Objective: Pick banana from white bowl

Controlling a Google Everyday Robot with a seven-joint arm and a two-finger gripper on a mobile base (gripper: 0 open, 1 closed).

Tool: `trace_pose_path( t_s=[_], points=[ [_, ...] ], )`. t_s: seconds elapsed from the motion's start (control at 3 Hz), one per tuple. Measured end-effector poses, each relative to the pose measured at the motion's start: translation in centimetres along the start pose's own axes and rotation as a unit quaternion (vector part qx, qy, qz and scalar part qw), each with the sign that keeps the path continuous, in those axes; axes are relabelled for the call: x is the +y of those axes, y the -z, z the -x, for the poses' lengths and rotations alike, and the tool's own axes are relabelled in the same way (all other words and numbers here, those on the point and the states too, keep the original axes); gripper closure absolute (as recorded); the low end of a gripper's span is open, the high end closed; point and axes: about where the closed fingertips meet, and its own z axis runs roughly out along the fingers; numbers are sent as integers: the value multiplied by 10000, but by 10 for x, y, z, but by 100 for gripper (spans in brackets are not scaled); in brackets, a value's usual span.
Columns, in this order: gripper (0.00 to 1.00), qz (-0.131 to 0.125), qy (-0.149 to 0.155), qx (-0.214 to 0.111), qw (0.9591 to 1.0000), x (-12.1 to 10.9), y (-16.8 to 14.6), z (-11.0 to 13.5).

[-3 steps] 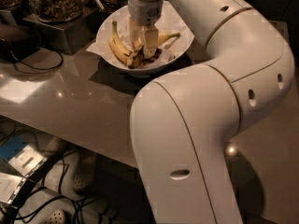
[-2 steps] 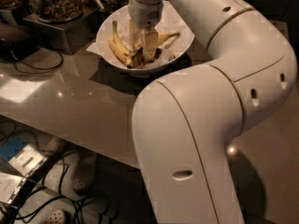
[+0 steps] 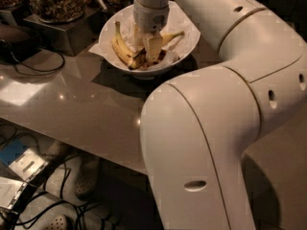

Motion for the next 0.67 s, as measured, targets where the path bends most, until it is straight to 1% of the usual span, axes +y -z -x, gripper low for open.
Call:
trace_pose_path(
  t_s=[0.33,0.67],
  points=[
    [86,0,0,0,10000,0,0,0],
    [100,-1,0,0,10000,0,0,0]
  ],
)
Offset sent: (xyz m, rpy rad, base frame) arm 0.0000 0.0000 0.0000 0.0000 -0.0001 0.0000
